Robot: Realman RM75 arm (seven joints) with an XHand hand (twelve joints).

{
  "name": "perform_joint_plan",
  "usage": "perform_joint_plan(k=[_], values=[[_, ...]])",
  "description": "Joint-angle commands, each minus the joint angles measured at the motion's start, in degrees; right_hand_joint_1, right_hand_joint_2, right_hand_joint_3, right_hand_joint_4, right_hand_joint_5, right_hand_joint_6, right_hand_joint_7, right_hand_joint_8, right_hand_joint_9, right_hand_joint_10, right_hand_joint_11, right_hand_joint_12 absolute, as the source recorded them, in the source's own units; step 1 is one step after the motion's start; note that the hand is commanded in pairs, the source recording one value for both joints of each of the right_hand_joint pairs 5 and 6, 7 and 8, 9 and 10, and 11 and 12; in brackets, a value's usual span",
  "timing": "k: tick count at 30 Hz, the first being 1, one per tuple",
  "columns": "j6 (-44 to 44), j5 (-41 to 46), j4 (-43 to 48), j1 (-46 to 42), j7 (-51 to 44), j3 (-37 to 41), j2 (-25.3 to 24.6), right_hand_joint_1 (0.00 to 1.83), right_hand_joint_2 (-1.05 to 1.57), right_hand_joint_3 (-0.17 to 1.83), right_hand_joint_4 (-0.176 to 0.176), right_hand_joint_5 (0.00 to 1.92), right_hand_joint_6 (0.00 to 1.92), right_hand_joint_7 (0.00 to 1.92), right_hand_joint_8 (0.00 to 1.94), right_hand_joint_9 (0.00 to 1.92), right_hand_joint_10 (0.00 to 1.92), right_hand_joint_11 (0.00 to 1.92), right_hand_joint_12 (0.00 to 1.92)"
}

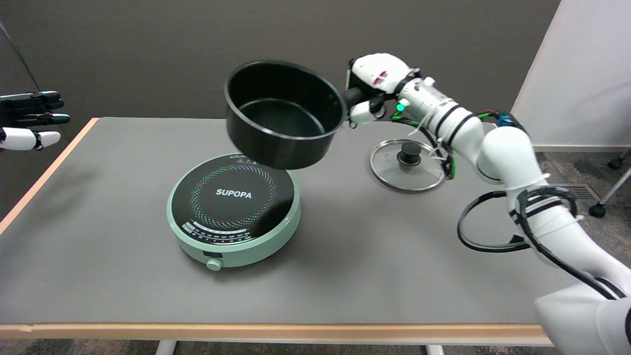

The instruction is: Place the pot onto the induction cooker.

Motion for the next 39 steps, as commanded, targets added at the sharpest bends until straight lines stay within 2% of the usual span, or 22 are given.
perform_joint_plan(k=[1, 9, 16, 20, 27, 39], values=[[-8.98, -34.31, -1.48, 6.68, 21.13, -6.11, -11.70, 0.96, 1.28, 0.72, -0.075, 1.84, 1.84, 1.84, 1.84, 1.84, 1.84, 1.84, 1.84], [-15.40, -39.92, -0.66, 9.62, 26.67, -7.75, -14.33, 0.96, 1.27, 0.71, -0.077, 1.83, 1.83, 1.83, 1.83, 1.83, 1.83, 1.83, 1.83], [-17.76, -40.85, -4.65, 13.35, 29.61, -11.85, -15.49, 0.96, 1.26, 0.70, -0.078, 1.83, 1.83, 1.83, 1.83, 1.83, 1.83, 1.83, 1.83], [-17.30, -44.17, -7.17, 14.76, 30.76, -12.26, -16.87, 0.96, 1.26, 0.69, -0.078, 1.83, 1.83, 1.83, 1.83, 1.83, 1.83, 1.83, 1.83], [-12.64, -50.62, -13.39, 18.32, 34.24, -14.85, -20.27, 0.97, 1.26, 0.68, -0.078, 1.82, 1.82, 1.82, 1.82, 1.82, 1.82, 1.82, 1.82], [-2.49, -50.86, -23.16, 21.06, 34.03, -18.10, -23.50, 0.97, 1.26, 0.69, -0.078, 1.82, 1.82, 1.82, 1.82, 1.82, 1.82, 1.82, 1.82]])
